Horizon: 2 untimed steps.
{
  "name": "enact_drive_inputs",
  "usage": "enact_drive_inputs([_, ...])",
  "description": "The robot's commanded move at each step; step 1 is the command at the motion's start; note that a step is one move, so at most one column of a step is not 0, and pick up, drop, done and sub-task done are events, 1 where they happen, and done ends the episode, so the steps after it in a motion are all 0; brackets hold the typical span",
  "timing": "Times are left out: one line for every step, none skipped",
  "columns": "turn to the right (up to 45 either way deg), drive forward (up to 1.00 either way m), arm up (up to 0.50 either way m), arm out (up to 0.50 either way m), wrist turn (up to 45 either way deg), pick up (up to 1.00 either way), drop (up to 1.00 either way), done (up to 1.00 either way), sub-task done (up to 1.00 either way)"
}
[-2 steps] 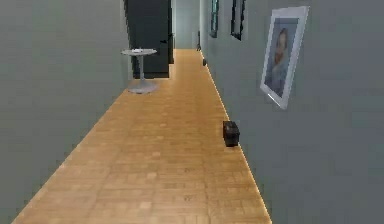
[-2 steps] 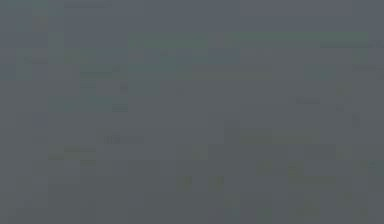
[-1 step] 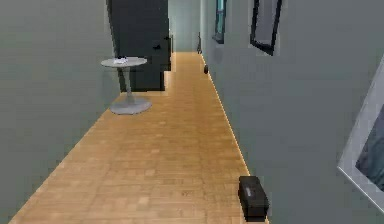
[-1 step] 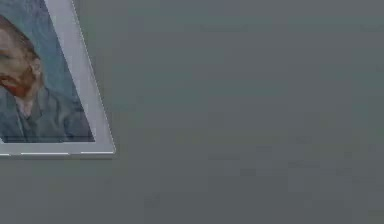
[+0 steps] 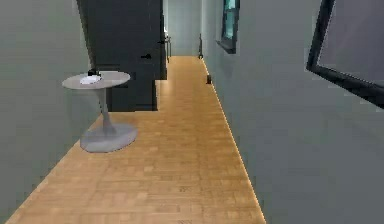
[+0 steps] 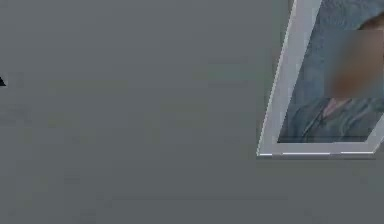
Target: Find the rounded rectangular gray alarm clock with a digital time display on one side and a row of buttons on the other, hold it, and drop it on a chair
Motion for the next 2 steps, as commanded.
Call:
enact_drive_inputs([0.0,1.00,0.00,0.00,0.0,0.00,0.00,0.00,0.00])
enact_drive_inputs([-3.0,0.00,0.00,0.00,0.0,0.00,0.00,0.00,0.00])
